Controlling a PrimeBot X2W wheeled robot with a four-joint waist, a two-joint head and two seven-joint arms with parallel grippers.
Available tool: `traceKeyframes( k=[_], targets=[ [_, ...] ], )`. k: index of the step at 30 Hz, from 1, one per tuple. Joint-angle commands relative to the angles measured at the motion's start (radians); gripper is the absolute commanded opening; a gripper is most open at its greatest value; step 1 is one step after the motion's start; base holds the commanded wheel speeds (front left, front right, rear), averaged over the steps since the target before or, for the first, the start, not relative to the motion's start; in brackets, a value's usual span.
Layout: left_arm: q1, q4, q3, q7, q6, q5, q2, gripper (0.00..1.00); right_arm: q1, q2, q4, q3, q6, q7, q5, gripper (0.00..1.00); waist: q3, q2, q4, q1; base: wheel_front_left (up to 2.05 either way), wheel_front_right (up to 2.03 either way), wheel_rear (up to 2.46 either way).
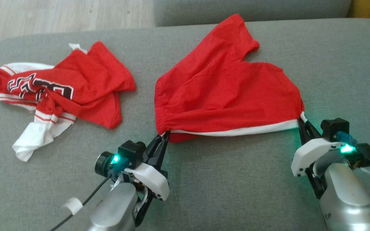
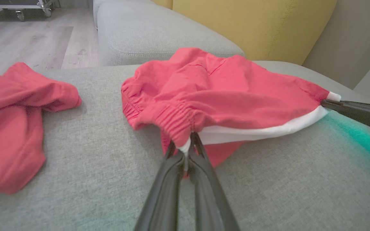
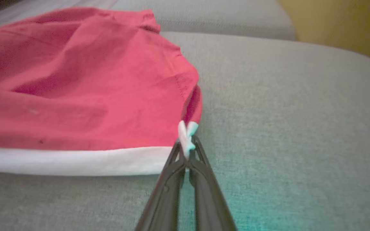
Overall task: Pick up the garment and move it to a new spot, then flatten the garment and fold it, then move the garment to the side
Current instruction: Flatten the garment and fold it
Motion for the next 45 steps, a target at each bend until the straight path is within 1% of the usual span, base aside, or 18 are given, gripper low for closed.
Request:
traceKeyframes(
  k=[1, 5, 8, 11, 12, 16, 20, 24, 27, 31, 32, 35, 38, 40, 41, 42, 45],
  targets=[
    [-0.033, -0.022, 0.028, -0.007, 0.007, -0.004, 0.019, 0.00, -0.023, 0.001, -0.032, 0.029, 0.004, -0.027, 0.011, 0.00, -0.016, 0.0000, -0.011, 0.0000, 0.00, 0.00, 0.00],
    [-0.039, -0.039, 0.041, -0.006, 0.006, -0.010, 0.057, 0.00, -0.041, 0.002, -0.080, 0.057, 0.004, -0.068, 0.056, 0.00, -0.050, 0.0000, -0.037, 0.0000, 0.00, 0.00, 0.00],
    [-0.068, -0.066, 0.039, 0.015, 0.002, 0.002, 0.098, 0.00, -0.063, 0.004, -0.143, 0.083, 0.004, -0.083, 0.127, 0.00, -0.081, 0.0000, -0.050, 0.0000, 0.00, 0.00, 0.00],
    [-0.125, -0.108, 0.034, 0.054, -0.006, 0.016, 0.142, 0.00, -0.096, -0.010, -0.233, 0.112, 0.004, -0.086, 0.200, 0.00, -0.116, 0.0000, -0.061, 0.0000, 0.00, 0.00, 0.00],
    [-0.176, -0.141, 0.033, 0.086, -0.012, 0.025, 0.171, 0.00, -0.124, -0.021, -0.299, 0.118, 0.004, -0.085, 0.245, 0.00, -0.141, 0.0000, -0.066, 0.0000, 0.00, 0.00, 0.00],
    [-0.291, -0.206, 0.047, 0.150, -0.020, 0.031, 0.226, 0.00, -0.191, -0.031, -0.423, 0.130, 0.004, -0.076, 0.294, 0.00, -0.178, 0.0000, -0.081, 0.0000, 0.00, 0.00, 0.00],
    [-0.396, -0.271, 0.065, 0.183, -0.026, 0.030, 0.264, 0.00, -0.254, -0.030, -0.519, 0.110, 0.004, -0.067, 0.282, 0.00, -0.203, 0.0000, -0.090, 0.0000, 0.00, 0.00, 0.00],
    [-0.457, -0.331, 0.083, 0.195, -0.027, 0.028, 0.290, 0.00, -0.279, -0.020, -0.601, 0.070, 0.004, -0.052, 0.219, 0.00, -0.226, 0.0000, -0.093, 0.0000, 0.00, 0.00, 0.00],
    [-0.458, -0.379, 0.098, 0.208, -0.016, 0.016, 0.304, 0.00, -0.259, -0.004, -0.662, 0.046, 0.004, -0.023, 0.179, 0.00, -0.239, 0.0000, -0.093, 0.0000, 0.00, 0.00, 0.00],
    [-0.413, -0.451, 0.100, 0.254, -0.006, -0.013, 0.316, 0.00, -0.202, 0.009, -0.735, 0.035, 0.004, 0.037, 0.155, 0.00, -0.242, 0.0000, -0.091, 0.0000, 0.00, 0.00, 0.00],
    [-0.413, -0.451, 0.100, 0.254, -0.006, -0.013, 0.316, 0.00, -0.202, 0.009, -0.735, 0.035, 0.004, 0.037, 0.155, 0.00, -0.242, 0.0000, -0.091, 0.0000, 0.00, 0.00, 0.00],
    [-0.379, -0.492, 0.096, 0.297, -0.007, -0.040, 0.326, 0.00, -0.170, 0.005, -0.762, 0.042, 0.004, 0.089, 0.148, 0.00, -0.226, 0.0000, -0.096, 0.0000, 0.00, 0.00, 0.00],
    [-0.371, -0.505, 0.084, 0.331, -0.011, -0.051, 0.338, 0.00, -0.175, -0.010, -0.746, 0.056, 0.004, 0.129, 0.154, 0.00, -0.191, 0.0000, -0.107, 0.0000, 0.00, 0.00, 0.00],
    [-0.383, -0.495, 0.080, 0.346, -0.016, -0.070, 0.330, 0.00, -0.203, -0.028, -0.710, 0.073, 0.004, 0.144, 0.163, 0.00, -0.159, 0.0000, -0.112, 0.0000, 0.00, 0.00, 0.00],
    [-0.418, -0.467, 0.073, 0.358, -0.023, -0.083, 0.317, 0.00, -0.251, -0.063, -0.666, 0.093, 0.004, 0.145, 0.157, 0.00, -0.108, 0.0000, -0.113, 0.0000, 0.00, 0.00, 0.00],
    [-0.446, -0.447, 0.068, 0.358, -0.025, -0.080, 0.313, 0.00, -0.283, -0.079, -0.639, 0.096, 0.004, 0.137, 0.151, 0.00, -0.077, 0.0000, -0.114, 0.0000, 0.00, 0.00, 0.00],
    [-0.546, -0.368, 0.055, 0.342, -0.033, -0.070, 0.296, 0.00, -0.408, -0.110, -0.531, 0.104, 0.004, 0.102, 0.132, 0.00, 0.021, 0.0000, -0.120, 0.0000, 0.00, 0.00, 0.00]
  ],
)
